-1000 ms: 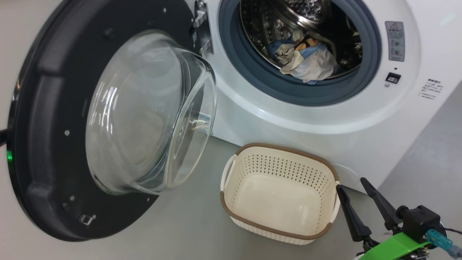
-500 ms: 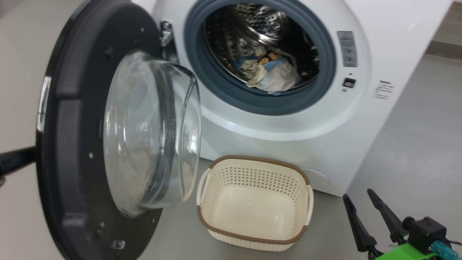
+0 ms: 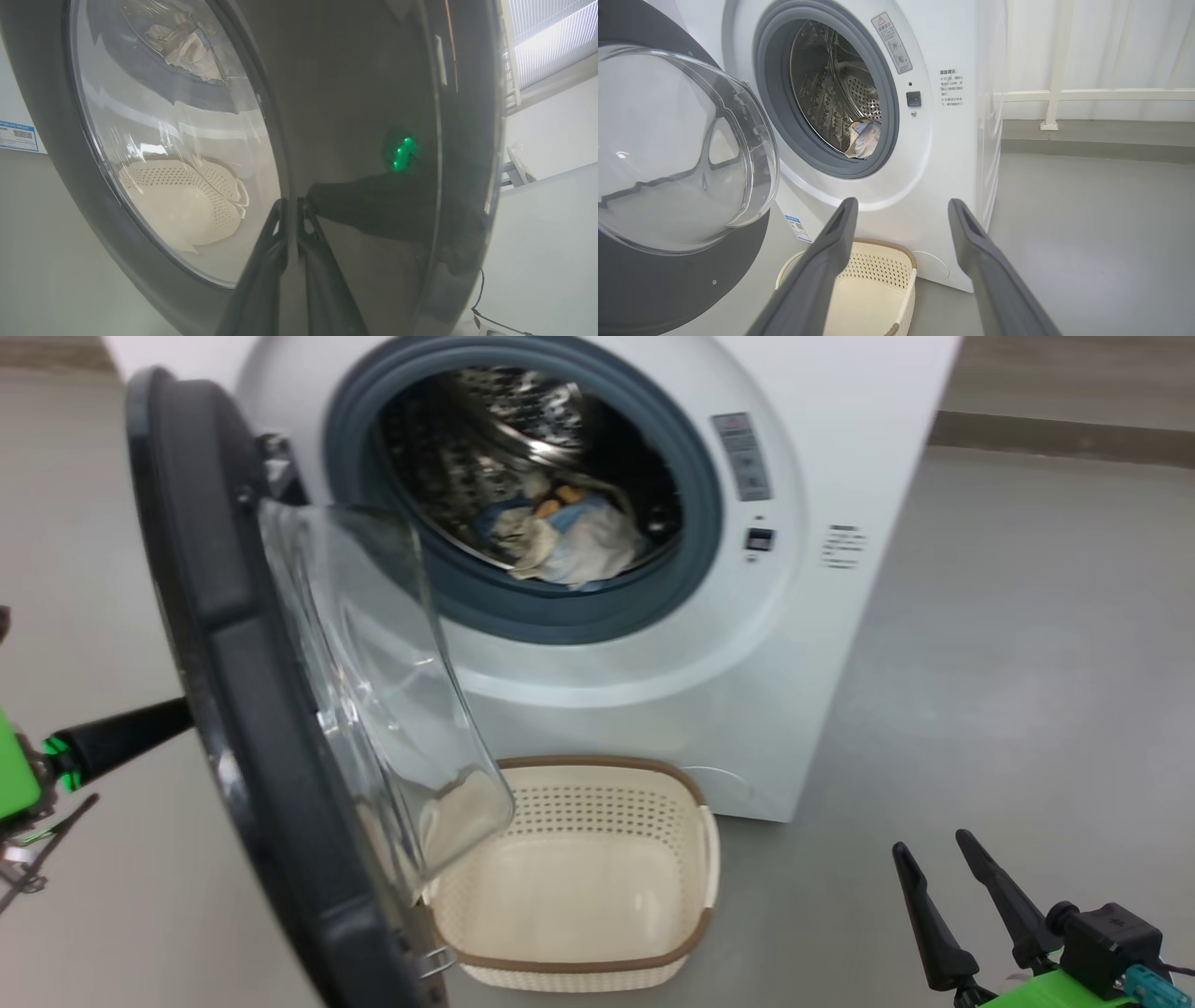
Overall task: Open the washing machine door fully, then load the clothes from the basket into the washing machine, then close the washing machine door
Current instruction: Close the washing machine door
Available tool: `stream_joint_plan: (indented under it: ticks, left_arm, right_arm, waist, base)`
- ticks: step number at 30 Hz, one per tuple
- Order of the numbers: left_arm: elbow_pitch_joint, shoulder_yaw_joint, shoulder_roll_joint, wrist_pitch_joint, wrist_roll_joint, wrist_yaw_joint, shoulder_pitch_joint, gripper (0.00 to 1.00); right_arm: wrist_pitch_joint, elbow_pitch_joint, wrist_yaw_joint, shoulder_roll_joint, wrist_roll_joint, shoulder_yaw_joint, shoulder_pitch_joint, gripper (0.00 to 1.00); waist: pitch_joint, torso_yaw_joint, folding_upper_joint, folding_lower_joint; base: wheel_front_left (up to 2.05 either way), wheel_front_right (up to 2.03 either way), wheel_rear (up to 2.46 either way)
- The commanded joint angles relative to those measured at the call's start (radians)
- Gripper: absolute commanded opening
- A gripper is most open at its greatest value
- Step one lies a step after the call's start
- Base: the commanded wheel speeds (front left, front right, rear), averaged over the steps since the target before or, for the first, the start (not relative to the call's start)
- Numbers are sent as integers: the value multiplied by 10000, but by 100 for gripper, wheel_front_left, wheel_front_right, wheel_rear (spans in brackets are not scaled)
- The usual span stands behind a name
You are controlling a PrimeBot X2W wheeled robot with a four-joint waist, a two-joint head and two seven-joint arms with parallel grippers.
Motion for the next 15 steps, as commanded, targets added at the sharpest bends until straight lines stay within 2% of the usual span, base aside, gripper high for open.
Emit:
stream_joint_plan:
  ticks: [1, 6, 15]
  left_arm:
    - [-469, 386, 271, -158, 50, -57, -283, 0]
    - [-524, 306, 70, -534, 290, -58, -236, 0]
    - [-54, 387, 73, -1544, 851, -58, -445, 0]
  right_arm:
    - [-82, -278, 46, -115, -35, 82, -40, 100]
    - [-82, -303, 46, -115, -36, 56, -54, 100]
    - [-82, -326, 46, -70, -48, 2, -61, 100]
  waist:
    - [-46, -685, 0, 0]
    - [-2, -1427, 0, 0]
    - [140, -2764, 0, 0]
  base:
    - [0, 0, 0]
    - [0, 0, 0]
    - [0, 0, 0]
